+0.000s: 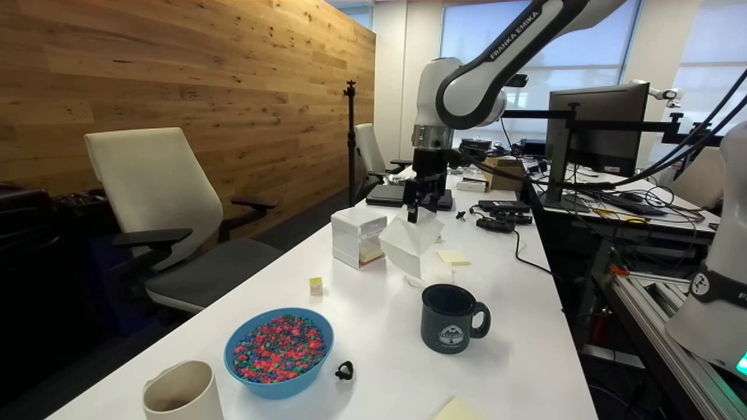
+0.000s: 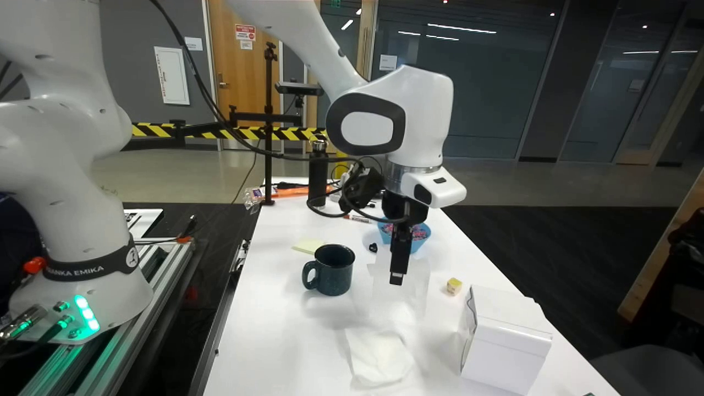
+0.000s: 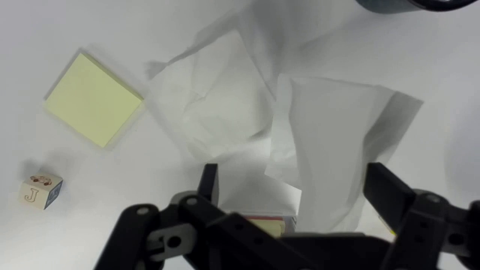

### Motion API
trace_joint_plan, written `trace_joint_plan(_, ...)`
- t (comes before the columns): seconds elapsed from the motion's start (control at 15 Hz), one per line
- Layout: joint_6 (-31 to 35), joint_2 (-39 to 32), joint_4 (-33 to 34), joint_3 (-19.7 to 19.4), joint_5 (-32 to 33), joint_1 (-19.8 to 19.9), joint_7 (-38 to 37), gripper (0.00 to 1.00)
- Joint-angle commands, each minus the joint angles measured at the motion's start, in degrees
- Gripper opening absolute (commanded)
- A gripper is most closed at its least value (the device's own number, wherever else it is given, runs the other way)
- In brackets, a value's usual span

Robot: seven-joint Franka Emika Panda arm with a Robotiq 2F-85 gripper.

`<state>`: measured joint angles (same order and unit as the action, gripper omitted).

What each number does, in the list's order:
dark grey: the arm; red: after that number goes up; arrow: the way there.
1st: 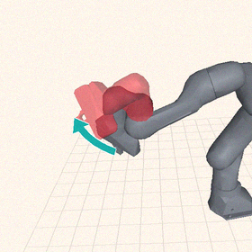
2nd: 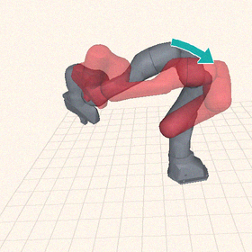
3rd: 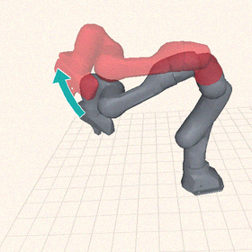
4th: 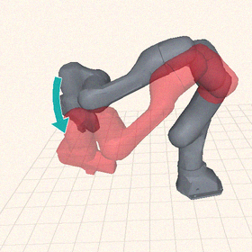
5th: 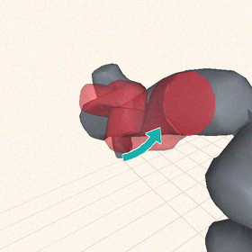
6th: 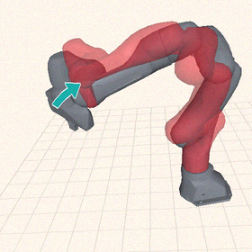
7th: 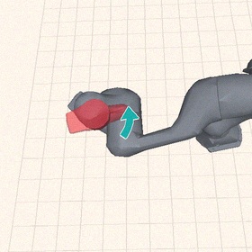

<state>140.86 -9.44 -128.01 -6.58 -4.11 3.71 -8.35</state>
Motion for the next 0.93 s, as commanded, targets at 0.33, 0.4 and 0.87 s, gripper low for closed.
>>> trace_joint_plan(0.33, 0.4, 4.4, -1.8, 0.6, 1.3, -0.1, -3.5, 1.0)
trace_joint_plan(0.4, 2.4, 3.2, -2.0, 0.5, 2.3, -0.1, -4.6, 1.0)
trace_joint_plan(0.87, 4.6, -8.8, -0.2, -1.2, 6.3, -0.6, -8.6, 1.0)
